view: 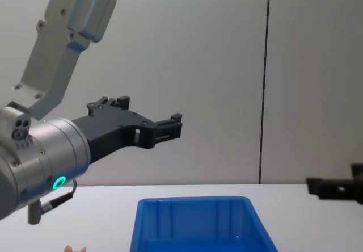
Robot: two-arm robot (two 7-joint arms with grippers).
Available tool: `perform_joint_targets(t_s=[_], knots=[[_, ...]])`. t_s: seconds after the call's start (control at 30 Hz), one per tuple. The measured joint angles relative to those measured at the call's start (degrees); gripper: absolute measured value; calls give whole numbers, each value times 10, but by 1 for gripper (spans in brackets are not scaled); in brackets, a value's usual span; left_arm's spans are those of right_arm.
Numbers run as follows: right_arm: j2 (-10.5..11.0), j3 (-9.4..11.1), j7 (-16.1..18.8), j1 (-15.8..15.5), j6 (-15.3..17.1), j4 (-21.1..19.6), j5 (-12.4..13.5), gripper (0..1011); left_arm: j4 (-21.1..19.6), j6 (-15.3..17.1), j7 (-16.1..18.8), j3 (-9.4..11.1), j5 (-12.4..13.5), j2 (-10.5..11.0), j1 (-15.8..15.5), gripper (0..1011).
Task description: Pick up the two dolls from the table and place them into the box.
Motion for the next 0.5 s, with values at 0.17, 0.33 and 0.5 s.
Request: perform_joint_targets(t_s=[0.17,0.33,0.5], knots=[[21,9,5,-21,19,-9,12,1001,0,0,0,0,0,0,0,1003],[35,11,17,-34,39,-11,11,1001,0,0,0,0,0,0,0,1003],[45,10,23,-41,60,-8,0,1001,0,0,0,0,0,0,0,1003]])
